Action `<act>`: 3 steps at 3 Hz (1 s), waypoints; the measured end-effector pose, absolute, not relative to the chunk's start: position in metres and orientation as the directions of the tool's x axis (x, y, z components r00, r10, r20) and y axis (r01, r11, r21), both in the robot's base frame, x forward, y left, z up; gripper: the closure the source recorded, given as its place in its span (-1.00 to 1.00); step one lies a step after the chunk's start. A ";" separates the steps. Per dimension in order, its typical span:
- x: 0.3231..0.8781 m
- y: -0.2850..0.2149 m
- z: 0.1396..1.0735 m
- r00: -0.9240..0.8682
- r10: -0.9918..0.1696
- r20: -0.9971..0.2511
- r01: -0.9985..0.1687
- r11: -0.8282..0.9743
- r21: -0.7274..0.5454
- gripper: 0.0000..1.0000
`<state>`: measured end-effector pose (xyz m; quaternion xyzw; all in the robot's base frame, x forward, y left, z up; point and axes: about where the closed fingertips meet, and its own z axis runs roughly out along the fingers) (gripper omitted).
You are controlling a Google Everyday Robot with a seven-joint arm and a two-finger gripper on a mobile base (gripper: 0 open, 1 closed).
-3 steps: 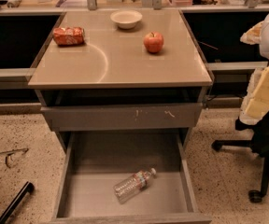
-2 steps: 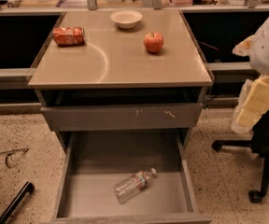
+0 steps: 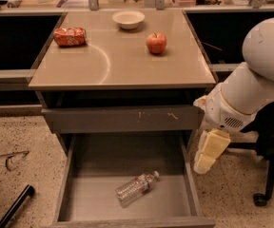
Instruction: Pick water bottle from middle drawer and place on counter
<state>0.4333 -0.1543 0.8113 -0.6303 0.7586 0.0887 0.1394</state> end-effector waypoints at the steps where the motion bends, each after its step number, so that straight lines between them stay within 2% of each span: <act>1: 0.433 -0.154 0.811 -0.166 -0.932 -0.323 -0.981 0.190 -0.041 -1.00; 2: 0.432 -0.150 0.799 -0.163 -0.922 -0.351 -0.983 0.184 -0.027 -1.00; 3: 0.417 -0.118 0.733 -0.164 -0.876 -0.453 -0.986 0.149 0.069 -1.00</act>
Offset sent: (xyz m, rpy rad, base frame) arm -0.0029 0.0083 -0.0269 0.0745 0.0194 0.0113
